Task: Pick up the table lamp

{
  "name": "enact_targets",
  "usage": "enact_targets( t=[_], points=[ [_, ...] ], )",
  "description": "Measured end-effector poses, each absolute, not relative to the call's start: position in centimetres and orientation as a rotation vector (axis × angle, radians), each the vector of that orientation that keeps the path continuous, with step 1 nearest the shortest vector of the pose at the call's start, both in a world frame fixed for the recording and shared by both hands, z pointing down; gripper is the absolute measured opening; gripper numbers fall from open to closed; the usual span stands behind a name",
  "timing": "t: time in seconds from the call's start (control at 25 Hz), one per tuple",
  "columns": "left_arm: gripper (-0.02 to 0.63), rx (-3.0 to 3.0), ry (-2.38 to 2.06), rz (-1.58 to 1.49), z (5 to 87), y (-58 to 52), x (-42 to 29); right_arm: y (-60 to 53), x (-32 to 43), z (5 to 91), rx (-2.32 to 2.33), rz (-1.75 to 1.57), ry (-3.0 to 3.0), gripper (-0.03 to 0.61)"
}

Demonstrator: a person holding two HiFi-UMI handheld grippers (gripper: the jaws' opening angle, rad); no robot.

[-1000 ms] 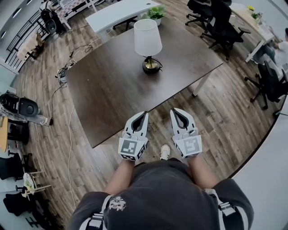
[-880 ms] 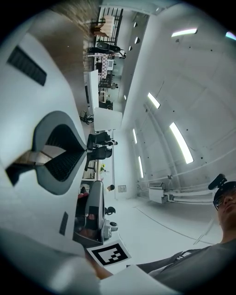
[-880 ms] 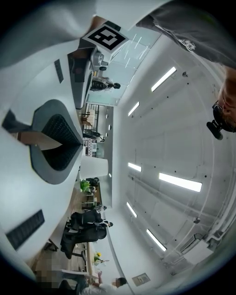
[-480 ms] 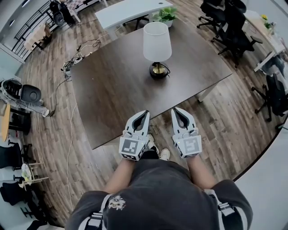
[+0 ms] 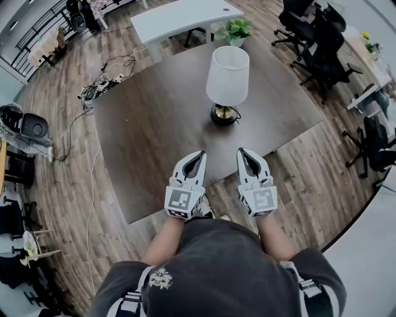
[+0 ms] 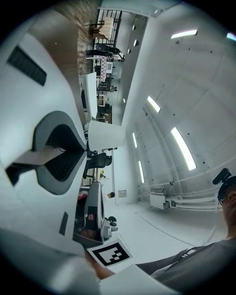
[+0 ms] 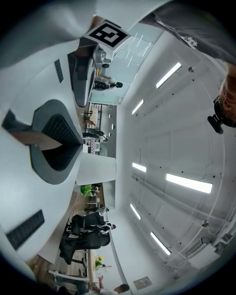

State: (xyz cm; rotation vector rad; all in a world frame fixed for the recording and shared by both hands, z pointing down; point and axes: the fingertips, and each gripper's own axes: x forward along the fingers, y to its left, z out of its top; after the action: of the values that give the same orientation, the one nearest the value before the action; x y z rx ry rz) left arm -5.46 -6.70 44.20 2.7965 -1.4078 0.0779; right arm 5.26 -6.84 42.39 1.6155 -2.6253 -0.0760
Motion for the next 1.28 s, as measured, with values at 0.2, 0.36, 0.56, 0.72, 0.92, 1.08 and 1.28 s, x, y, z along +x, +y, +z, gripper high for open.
enact_targets(
  t=[0.2,0.36,0.56,0.72,0.92,1.08,1.28],
  points=[
    [0.005,2.795,-1.393,0.075,44.6,-10.1,-6.7,-9.7,4.0,43.3,1.626,-0.049,-2.592,0.023],
    [0.006,2.797,-1.369,0.066,45.1,-11.6,-7.2,-11.3,4.1,44.2,1.668,-0.021,-2.55,0.023],
    [0.005,2.797,-1.36,0.081,45.9,-13.2,-7.6,-12.7,4.2,45.9,1.694,0.01,-2.506,0.023],
    [0.005,2.781,-1.371,0.1,46.8,-15.1,-7.2,-15.0,4.7,47.1,1.69,0.026,-2.499,0.023],
    [0.005,2.763,-1.408,0.131,48.6,-17.6,-5.8,-18.1,5.6,49.5,1.655,0.062,-2.501,0.023],
    [0.005,2.719,-1.434,0.136,49.7,-19.7,-5.1,-20.6,5.9,51.1,1.619,0.071,-2.496,0.023],
    [0.005,2.705,-1.449,0.167,50.7,-21.5,-4.6,-23.3,6.2,52.7,1.601,0.077,-2.495,0.023]
  ],
)
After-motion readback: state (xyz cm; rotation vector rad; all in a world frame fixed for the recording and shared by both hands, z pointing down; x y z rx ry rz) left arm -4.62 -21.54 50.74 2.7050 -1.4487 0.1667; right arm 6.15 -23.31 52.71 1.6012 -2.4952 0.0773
